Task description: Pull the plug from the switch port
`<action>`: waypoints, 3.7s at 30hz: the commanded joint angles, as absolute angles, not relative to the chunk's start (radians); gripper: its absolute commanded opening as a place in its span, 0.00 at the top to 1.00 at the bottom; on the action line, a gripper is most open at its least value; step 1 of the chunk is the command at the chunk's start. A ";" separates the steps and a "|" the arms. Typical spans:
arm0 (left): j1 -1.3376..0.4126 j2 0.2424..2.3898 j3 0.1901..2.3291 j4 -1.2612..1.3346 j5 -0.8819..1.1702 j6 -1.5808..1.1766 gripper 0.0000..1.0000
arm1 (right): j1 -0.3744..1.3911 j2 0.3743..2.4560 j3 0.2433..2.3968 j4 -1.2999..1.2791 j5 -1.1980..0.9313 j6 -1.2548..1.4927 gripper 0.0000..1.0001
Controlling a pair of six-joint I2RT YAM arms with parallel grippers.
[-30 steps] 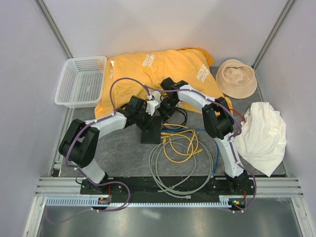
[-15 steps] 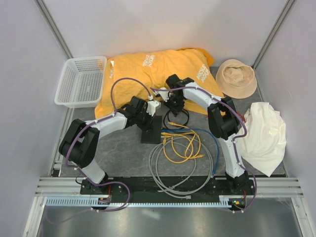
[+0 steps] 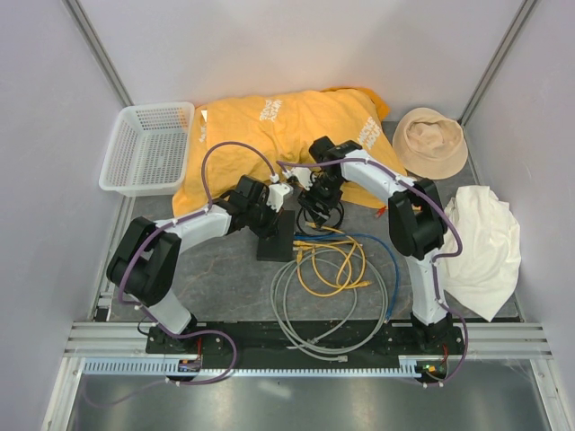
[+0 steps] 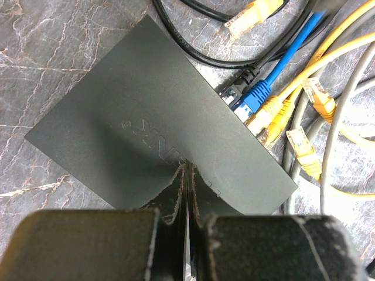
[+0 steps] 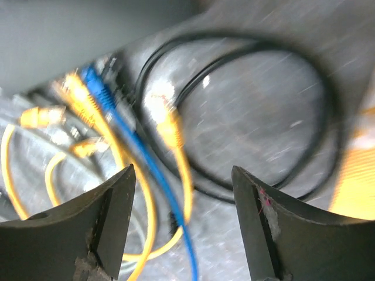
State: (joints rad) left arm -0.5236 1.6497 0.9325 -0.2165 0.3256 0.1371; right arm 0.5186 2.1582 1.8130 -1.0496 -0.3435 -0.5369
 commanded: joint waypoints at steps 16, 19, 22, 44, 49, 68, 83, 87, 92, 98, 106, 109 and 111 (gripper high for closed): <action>-0.528 1.652 0.905 -0.281 0.291 0.179 0.98 | 0.508 2.168 1.706 -1.034 -0.288 -0.595 0.48; -0.528 1.651 0.904 -0.279 0.291 0.179 0.98 | 0.509 2.171 1.692 -1.029 -0.287 -0.594 0.57; -0.528 1.646 0.900 -0.279 0.291 0.178 0.98 | 0.505 2.168 1.687 -1.014 -0.255 -0.581 0.72; -0.528 1.652 0.902 -0.272 0.298 0.179 0.99 | 0.368 1.961 1.695 -0.947 0.253 -0.987 0.95; -0.528 1.654 0.903 -0.273 0.296 0.179 0.98 | 0.371 1.888 1.540 -0.775 0.348 -1.193 0.96; -0.528 1.646 0.897 -0.268 0.295 0.183 0.98 | 0.239 1.778 1.382 -0.742 0.219 -1.766 0.98; -0.528 1.646 0.897 -0.267 0.288 0.181 0.98 | 0.238 1.827 1.642 -0.808 -0.112 -1.271 0.02; -0.528 1.638 0.899 -0.273 0.272 0.173 0.98 | 0.230 1.859 1.752 -0.764 -0.282 -0.794 0.02; -0.517 1.625 0.933 -0.313 0.267 0.169 0.98 | 0.219 1.939 1.779 -0.787 -0.619 -0.170 0.02; -0.506 1.623 0.951 -0.322 0.265 0.161 0.98 | 0.337 2.009 1.654 -0.726 -0.862 -0.129 0.04; -0.456 1.579 0.957 -0.367 0.359 0.132 0.98 | 0.397 2.149 1.646 -0.664 -1.021 -0.055 0.39; -0.456 1.568 0.948 -0.376 0.371 0.130 0.98 | 0.399 2.203 1.677 -0.680 -1.049 -0.064 0.48; -0.454 1.560 0.943 -0.386 0.370 0.127 0.98 | 0.403 2.230 1.686 -0.681 -1.089 -0.063 0.55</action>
